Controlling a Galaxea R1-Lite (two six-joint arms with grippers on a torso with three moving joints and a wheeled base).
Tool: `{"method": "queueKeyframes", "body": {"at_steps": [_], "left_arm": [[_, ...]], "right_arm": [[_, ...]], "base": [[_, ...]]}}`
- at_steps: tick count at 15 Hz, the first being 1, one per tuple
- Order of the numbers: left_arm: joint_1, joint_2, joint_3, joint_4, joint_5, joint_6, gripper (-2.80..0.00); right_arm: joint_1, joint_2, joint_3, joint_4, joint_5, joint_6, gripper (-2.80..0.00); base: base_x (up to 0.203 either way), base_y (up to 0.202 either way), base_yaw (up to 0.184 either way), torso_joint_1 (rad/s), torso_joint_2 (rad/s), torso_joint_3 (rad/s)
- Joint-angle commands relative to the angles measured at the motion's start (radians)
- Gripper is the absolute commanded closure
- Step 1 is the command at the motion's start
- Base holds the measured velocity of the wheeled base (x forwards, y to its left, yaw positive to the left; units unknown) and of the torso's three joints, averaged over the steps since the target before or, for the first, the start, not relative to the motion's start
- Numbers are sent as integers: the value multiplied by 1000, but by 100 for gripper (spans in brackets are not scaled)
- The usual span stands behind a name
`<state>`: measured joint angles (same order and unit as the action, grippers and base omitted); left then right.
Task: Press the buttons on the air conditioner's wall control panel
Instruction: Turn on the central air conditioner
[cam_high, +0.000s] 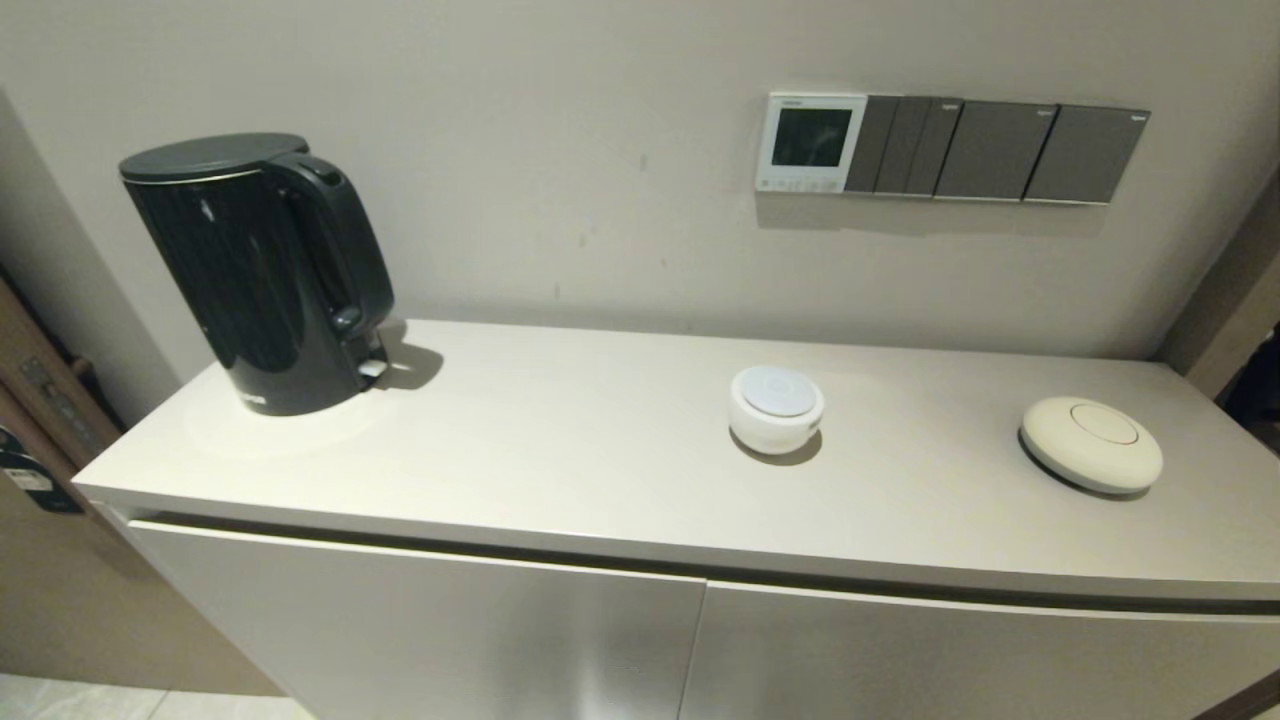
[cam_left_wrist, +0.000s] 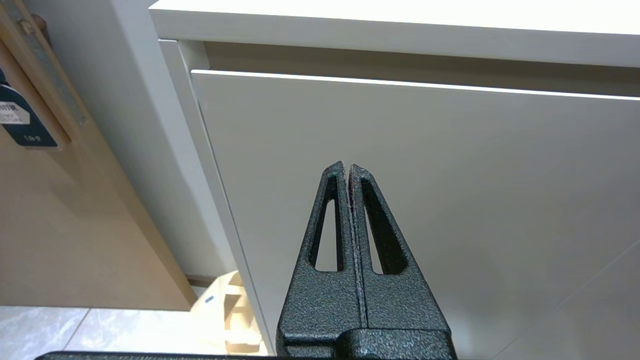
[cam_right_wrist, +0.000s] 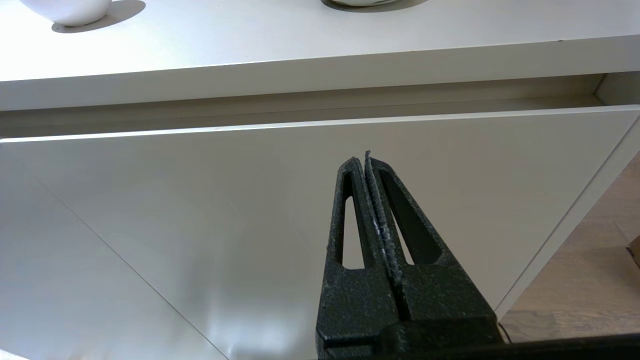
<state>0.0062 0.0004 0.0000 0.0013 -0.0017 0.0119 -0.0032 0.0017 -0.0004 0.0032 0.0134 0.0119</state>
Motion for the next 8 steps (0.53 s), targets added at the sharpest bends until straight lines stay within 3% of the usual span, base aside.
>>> {"method": "queueKeyframes", "body": {"at_steps": [1,8], "left_arm": [[1,1,0,0,0,0,0],[0,0,0,0,0,0,0]], "right_arm": [[0,0,0,0,0,0,0],[0,1,0,0,-1,2,0]], "base": [[0,0,0,0,0,0],[0,0,0,0,0,0]]}}
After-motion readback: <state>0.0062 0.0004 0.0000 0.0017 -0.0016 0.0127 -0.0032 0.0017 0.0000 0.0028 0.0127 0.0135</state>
